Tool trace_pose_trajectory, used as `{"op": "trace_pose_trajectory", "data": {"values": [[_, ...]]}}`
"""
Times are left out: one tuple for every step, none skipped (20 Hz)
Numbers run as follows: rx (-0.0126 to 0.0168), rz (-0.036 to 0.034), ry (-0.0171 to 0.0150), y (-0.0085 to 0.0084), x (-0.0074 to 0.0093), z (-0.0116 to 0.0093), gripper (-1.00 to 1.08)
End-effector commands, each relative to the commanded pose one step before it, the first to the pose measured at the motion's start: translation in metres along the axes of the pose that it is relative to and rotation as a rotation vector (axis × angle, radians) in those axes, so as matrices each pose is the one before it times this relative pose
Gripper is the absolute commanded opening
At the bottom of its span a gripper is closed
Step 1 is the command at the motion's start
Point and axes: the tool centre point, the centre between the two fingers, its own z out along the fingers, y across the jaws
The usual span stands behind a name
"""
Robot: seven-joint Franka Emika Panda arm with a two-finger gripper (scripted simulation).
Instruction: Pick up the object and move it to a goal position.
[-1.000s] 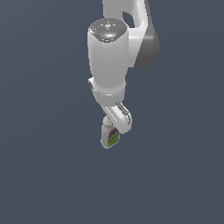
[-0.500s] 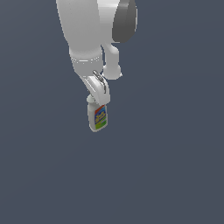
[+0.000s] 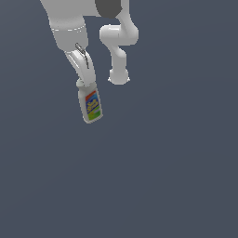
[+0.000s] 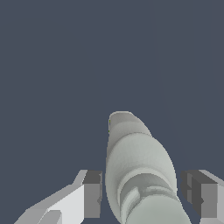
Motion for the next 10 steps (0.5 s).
{"op": "trace_pose_trajectory", "data": {"values": [[0.00838,-0.00118,0.00733,0.01603,0.00425,-0.01487,-1.0],[0.0,0.0,0.0,0.00553,0.00137,-0.00317,-1.0],[0.0,0.0,0.0,0.00495,0.00129,-0.00286,-1.0],[-0.00043,0.00001,0.00054,0.0042,0.00101,-0.0026,-1.0],[0.0,0.0,0.0,0.00375,0.00114,-0.00222,-1.0],[-0.00041,0.0,0.00056,0.00298,0.00086,-0.00197,-1.0],[0.0,0.0,0.0,0.00249,0.00099,-0.00156,-1.0],[-0.0004,-0.00001,0.00057,0.00167,0.00066,-0.00128,-1.0],[0.0,0.0,0.0,0.00108,0.00064,-0.00075,-1.0],[0.0,0.0,0.0,0.00033,0.00022,-0.00024,-1.0]]}}
